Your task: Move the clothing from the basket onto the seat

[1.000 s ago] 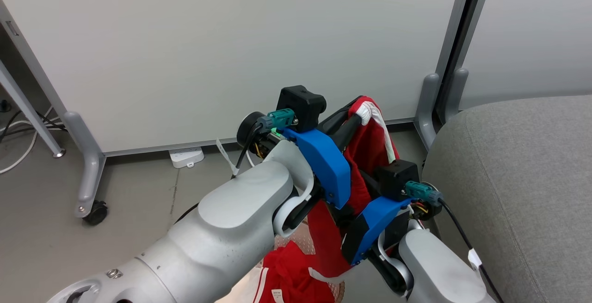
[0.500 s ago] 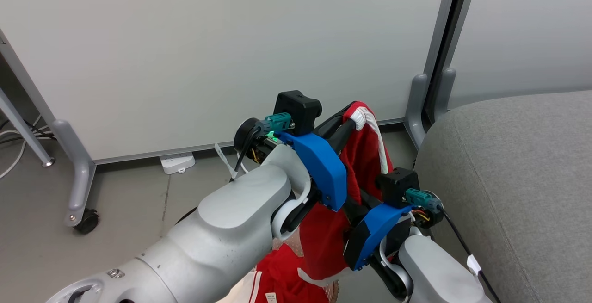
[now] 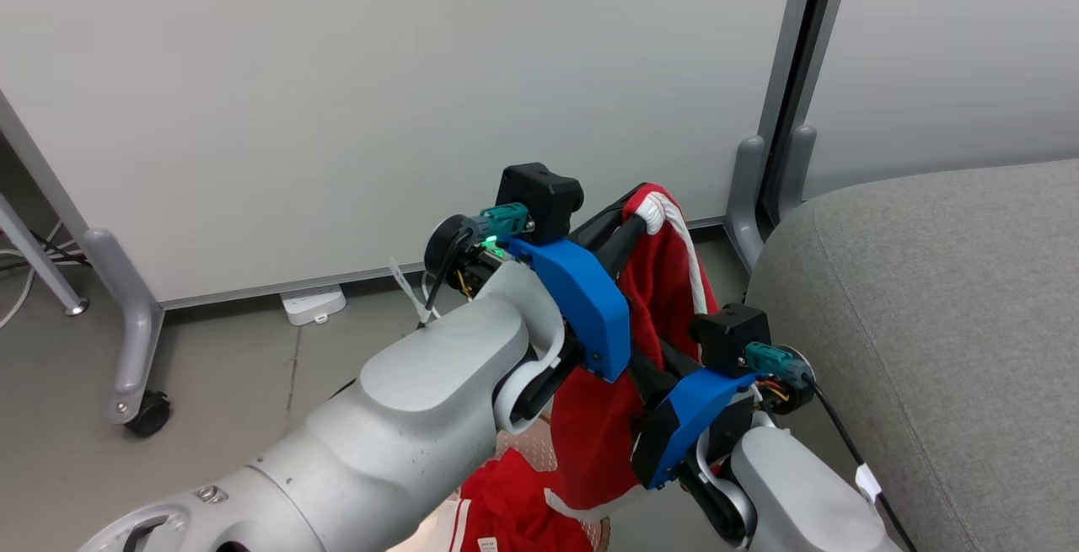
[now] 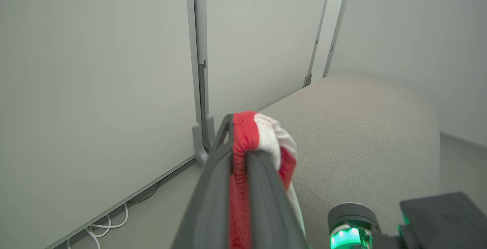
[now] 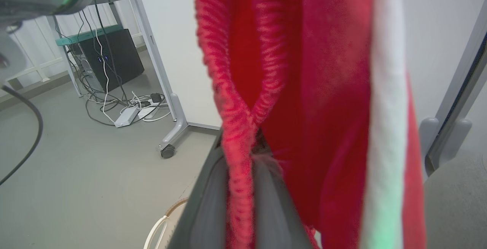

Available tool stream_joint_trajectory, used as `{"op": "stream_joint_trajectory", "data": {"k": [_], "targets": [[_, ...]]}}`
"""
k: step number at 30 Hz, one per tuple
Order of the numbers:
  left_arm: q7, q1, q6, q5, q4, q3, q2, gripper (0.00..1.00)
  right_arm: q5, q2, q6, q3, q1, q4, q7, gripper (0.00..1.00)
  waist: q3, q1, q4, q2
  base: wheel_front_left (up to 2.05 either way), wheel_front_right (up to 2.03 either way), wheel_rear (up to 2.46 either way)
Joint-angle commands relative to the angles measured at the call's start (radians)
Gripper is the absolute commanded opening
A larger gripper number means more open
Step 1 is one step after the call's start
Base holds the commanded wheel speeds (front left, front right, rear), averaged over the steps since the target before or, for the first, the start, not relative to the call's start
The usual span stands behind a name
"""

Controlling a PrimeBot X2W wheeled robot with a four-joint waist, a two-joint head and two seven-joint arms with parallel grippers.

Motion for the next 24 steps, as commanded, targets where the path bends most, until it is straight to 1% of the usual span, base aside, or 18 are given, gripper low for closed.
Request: {"op": "stream_joint_trajectory", "data": {"k": [1,7,8,9,15,18,20,24], "targets": [[-0.008,-0.015,0.003,-0.007,0.002,-0.004,0.002,0.00,-0.007,-0.002,-0.001,-0.001,0.008,0.001,-0.006,0.00,0.000,0.0000,0.000,0.0000,0.00,0.00,0.00],[-0.012,-0.022,0.003,-0.013,0.008,-0.005,0.002,0.00,-0.007,-0.002,-0.001,0.001,0.014,-0.006,-0.002,0.00,0.003,0.0000,-0.002,0.0000,0.00,0.00,0.00],[-0.014,-0.022,0.002,-0.016,0.006,-0.006,0.002,0.27,-0.006,-0.002,-0.001,-0.001,0.012,-0.009,-0.003,0.00,0.004,0.0000,-0.003,0.0000,0.00,0.00,0.00],[-0.016,-0.022,-0.001,-0.014,0.003,-0.006,0.002,1.00,-0.006,-0.002,-0.001,-0.002,0.011,-0.011,-0.003,0.00,0.004,0.0000,-0.003,0.0000,0.00,0.00,0.00],[-0.044,0.012,-0.012,0.007,0.020,-0.005,0.002,1.00,-0.013,-0.002,-0.001,-0.019,0.014,-0.019,-0.012,0.00,0.012,0.0000,-0.001,0.0000,0.00,0.00,0.00],[-0.053,0.045,-0.028,0.033,0.033,0.003,0.007,1.00,-0.023,-0.002,-0.001,-0.035,0.020,-0.017,-0.015,0.00,0.016,0.0000,0.002,0.0000,0.00,0.00,0.00],[-0.058,0.075,-0.036,0.060,0.025,0.021,0.021,1.00,-0.029,-0.002,-0.001,-0.049,0.023,-0.019,-0.017,0.00,0.019,0.0000,0.005,0.0000,0.00,0.00,0.00],[-0.057,0.180,-0.036,0.166,-0.053,0.097,0.066,1.00,-0.045,-0.002,-0.001,-0.077,0.031,-0.025,-0.016,0.00,0.029,0.0000,0.014,0.0000,0.00,0.00,0.00]]}}
